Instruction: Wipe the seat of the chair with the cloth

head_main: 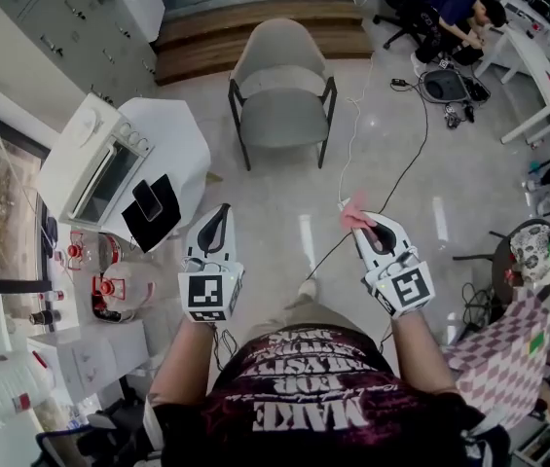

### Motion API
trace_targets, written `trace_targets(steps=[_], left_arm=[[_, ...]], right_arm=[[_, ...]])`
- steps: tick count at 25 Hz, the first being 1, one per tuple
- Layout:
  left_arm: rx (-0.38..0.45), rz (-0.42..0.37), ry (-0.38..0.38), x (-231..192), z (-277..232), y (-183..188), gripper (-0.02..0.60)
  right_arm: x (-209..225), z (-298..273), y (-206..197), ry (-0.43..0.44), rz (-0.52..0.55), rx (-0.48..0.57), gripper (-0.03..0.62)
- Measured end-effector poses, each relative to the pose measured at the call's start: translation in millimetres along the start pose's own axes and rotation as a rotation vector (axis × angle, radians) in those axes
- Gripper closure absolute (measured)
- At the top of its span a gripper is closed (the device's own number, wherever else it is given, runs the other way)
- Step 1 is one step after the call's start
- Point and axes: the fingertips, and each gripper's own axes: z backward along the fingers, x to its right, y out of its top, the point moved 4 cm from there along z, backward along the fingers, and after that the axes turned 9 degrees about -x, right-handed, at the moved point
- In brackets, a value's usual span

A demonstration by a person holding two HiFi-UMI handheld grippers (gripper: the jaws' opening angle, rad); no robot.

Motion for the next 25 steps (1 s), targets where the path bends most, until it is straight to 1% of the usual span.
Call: trace_targets(steps=[7,11,14,18,22,25], left_arm=[[0.021,0.000,0.059,6,-21,24,0.575],[0.025,0.006,0.079,15,-25,25,0.576],[0.010,0.007,0.084,22,-24,21,0.575],[0.000,0.019,0.112,19,-20,18,0.576],[0.011,0.012,0.120,18,-22,22,0.577],[0.016,0.001,0.111,18,-27,22,0.576]], right_arm=[[44,2,1,0.018,0.009,0.034,0.560],[62,-1,-9,0.024,0.006,0.024,0.560],[66,-3,-13,0.036,-0.012,0.022,0.560],[64,-8,-9,0.064,0.008,0.030,0.560],[68,-10,-3,0.062,0.015,0.049,0.560],[70,-13,-3,0.054,0.013,0.056,0.560]])
